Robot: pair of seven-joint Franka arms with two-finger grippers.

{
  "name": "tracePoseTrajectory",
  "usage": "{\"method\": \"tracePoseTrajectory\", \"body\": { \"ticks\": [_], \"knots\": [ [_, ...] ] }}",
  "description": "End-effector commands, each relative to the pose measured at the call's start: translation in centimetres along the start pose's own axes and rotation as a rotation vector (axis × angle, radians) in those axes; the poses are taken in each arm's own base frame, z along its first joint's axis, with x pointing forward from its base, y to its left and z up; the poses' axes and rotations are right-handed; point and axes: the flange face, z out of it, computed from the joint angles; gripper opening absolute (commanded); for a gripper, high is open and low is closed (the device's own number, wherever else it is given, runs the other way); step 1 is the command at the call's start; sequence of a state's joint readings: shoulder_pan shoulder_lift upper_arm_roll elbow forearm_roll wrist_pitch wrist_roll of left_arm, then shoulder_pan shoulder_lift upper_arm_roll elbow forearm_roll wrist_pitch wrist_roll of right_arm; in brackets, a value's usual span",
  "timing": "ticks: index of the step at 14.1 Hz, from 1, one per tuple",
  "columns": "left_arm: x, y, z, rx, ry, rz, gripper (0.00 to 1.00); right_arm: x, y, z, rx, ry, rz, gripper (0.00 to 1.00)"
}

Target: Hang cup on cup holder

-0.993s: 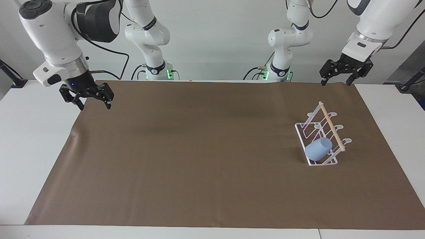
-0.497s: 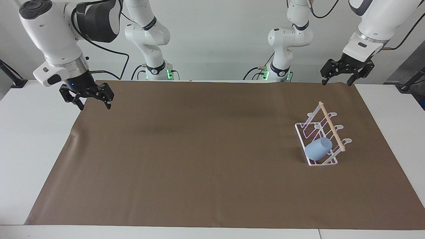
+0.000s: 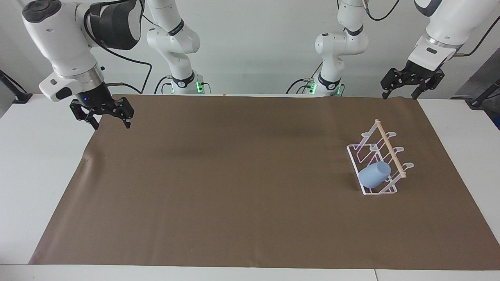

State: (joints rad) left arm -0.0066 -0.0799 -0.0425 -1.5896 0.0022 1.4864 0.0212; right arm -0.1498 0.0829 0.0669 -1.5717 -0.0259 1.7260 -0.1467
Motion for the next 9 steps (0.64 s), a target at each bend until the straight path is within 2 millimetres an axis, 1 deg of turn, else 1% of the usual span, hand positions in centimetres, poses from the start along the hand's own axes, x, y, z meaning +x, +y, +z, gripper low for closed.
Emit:
{"method": "tracePoseTrajectory", "body": {
  "ticks": [1, 5, 9],
  "knots": [
    [-0.93, -0.18, -0.29, -0.014, -0.006, 0.006, 1.0, -0.73, -0.19, -0.16, -0.005, -0.006, 0.014, 1.0],
    [-0.65, -0.11, -0.07, -0.035, 0.013, 0.0, 1.0, -0.73, -0.19, -0.16, -0.005, -0.006, 0.014, 1.0],
    [-0.69, 0.61, 0.0, -0.034, 0.012, 0.012, 1.0, -0.73, -0.19, -0.16, -0.005, -0.006, 0.014, 1.0]
  ]
}}
